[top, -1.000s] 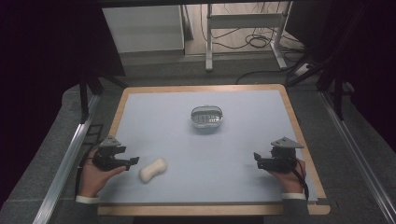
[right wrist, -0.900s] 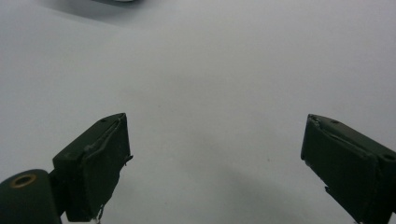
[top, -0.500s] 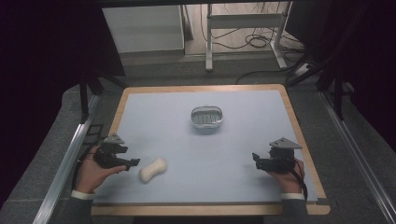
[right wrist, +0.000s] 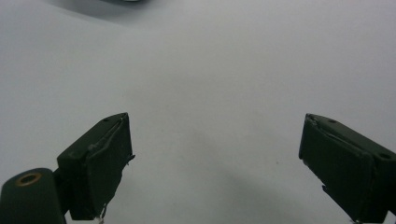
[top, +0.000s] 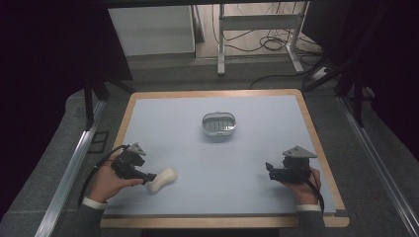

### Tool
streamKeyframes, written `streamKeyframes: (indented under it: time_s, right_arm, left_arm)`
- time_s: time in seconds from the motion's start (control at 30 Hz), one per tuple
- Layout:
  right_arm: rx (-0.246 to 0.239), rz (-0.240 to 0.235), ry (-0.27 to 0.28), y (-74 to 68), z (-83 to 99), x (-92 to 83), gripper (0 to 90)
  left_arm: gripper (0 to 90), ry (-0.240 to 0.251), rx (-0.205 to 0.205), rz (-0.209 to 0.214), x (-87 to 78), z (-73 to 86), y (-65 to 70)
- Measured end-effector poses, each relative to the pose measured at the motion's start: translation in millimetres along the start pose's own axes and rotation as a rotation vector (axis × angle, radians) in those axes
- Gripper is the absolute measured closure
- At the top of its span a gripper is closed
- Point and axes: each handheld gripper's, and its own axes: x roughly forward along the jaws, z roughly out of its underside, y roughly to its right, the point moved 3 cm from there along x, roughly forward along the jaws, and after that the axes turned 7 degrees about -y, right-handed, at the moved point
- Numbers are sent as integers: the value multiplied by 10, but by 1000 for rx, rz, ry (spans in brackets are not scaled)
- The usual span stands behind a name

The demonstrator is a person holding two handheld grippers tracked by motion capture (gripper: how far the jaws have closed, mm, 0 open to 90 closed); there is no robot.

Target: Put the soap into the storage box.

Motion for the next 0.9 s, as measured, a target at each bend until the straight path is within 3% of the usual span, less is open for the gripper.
streamKeyframes:
  time_s: [0.27, 0.53, 0.9]
  right_arm:
    - [-3, 4, -9, -9, 9, 21, 93]
    - [-12, 4, -8, -23, 7, 23, 93]
    - [-15, 10, -13, -22, 14, 30, 93]
  left_arm:
    - [269, -41, 11, 6, 71, -81, 74]
    - [284, -87, 52, 23, 123, -162, 190]
    - [327, -157, 56, 26, 257, -210, 229]
